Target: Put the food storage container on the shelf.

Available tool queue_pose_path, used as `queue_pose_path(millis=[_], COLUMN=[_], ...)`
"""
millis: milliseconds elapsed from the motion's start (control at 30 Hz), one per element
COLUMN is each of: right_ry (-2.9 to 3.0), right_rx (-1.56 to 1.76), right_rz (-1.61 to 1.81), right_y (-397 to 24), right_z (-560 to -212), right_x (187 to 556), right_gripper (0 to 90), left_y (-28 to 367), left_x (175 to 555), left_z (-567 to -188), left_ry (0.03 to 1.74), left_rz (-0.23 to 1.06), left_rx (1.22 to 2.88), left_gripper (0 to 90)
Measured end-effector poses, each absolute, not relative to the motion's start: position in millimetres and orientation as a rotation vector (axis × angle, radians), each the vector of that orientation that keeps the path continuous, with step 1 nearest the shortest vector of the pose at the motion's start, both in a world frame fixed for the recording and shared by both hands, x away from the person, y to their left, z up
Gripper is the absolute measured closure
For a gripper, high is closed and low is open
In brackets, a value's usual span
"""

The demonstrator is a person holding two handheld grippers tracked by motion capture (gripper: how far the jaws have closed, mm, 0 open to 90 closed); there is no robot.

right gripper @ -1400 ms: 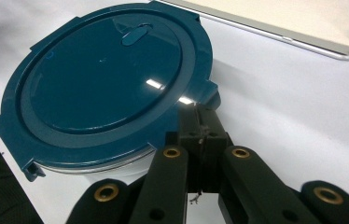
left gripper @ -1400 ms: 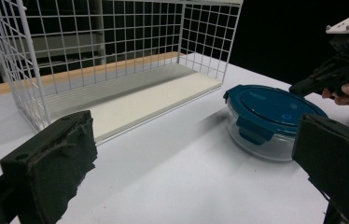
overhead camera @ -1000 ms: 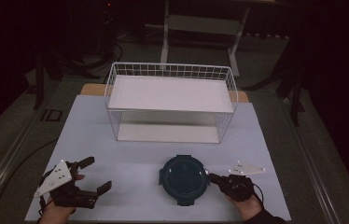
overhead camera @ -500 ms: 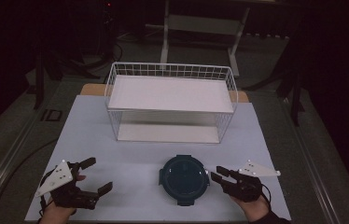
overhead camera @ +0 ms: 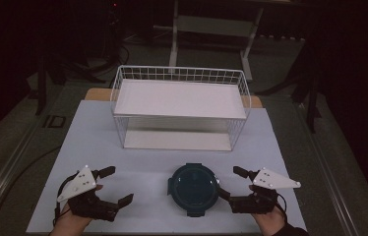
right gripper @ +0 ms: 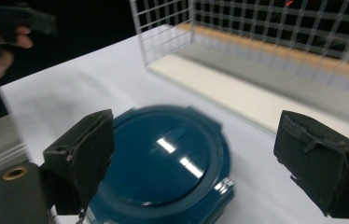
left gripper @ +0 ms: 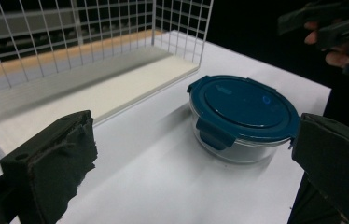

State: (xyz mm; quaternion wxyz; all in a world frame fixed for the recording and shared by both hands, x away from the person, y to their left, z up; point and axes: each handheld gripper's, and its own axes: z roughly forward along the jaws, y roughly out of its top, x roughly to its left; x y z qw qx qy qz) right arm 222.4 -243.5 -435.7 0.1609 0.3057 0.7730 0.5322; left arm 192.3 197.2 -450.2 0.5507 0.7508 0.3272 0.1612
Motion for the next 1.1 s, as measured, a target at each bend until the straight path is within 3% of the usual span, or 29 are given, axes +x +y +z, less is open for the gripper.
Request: queue_pose_path(millis=[600, 1100], right_ry=[2.173, 2.200], right_rx=[0.819, 0.863], right_rz=[1.515, 1.507], right_y=[-238.5, -235.4], right_z=[-423.4, -426.0], right_x=[214.6, 217.0], right_gripper=[16.2, 11.0], left_y=[146.4, 112.4], left_x=[221.0, 261.8], left_z=[-413.1, -456.7], left_ry=[0.735, 0.908], left_rz=[0.181, 0.015], left_rx=[1.775, 1.858], left_gripper=[0.0, 0.0])
